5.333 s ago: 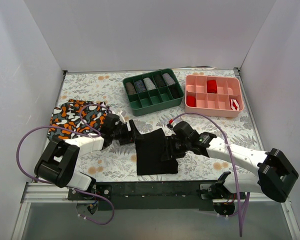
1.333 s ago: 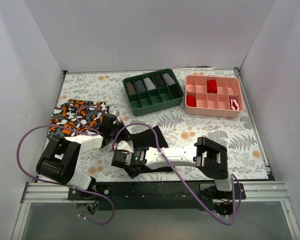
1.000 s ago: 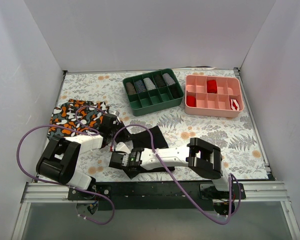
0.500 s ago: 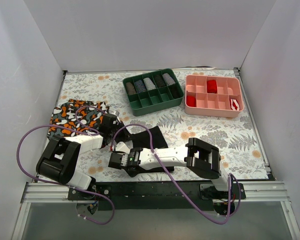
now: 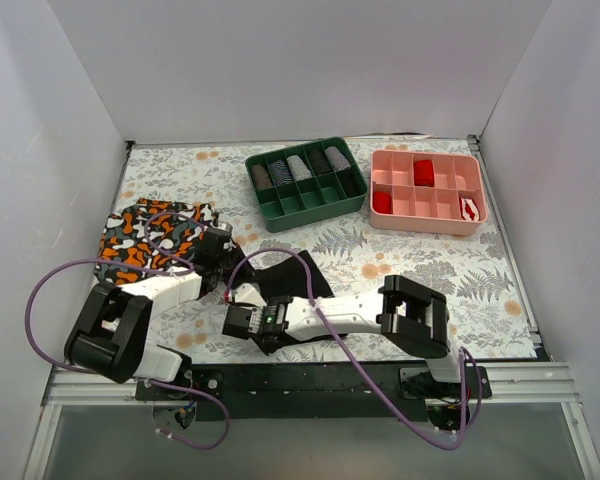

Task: Roll the underwear
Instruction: Fold the underwear at the center of the board.

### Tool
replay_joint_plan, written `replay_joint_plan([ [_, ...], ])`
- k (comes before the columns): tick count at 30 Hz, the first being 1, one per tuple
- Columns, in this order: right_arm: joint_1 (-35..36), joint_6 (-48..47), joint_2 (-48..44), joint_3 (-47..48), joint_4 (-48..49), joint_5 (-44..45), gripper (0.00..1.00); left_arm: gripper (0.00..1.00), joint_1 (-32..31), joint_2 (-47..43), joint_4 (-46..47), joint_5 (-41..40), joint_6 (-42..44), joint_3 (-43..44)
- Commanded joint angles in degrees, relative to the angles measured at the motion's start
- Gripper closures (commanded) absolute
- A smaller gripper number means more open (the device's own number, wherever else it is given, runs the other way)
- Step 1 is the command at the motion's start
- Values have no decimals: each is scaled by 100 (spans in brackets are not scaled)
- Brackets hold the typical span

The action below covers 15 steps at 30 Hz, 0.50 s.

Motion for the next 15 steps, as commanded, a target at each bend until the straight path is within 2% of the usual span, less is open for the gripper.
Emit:
replay_joint_plan([
  [1, -32, 84, -734, -543, 602, -138, 99, 100, 89, -561, -787, -659, 91, 158],
  [8, -154, 198, -1841, -1422, 1569, -744, 99, 100, 124, -949, -1551, -757, 144, 334],
  [15, -357, 400, -2361, -2134, 2246, -1202, 99, 100, 124, -1064, -2132, -529, 355, 747],
])
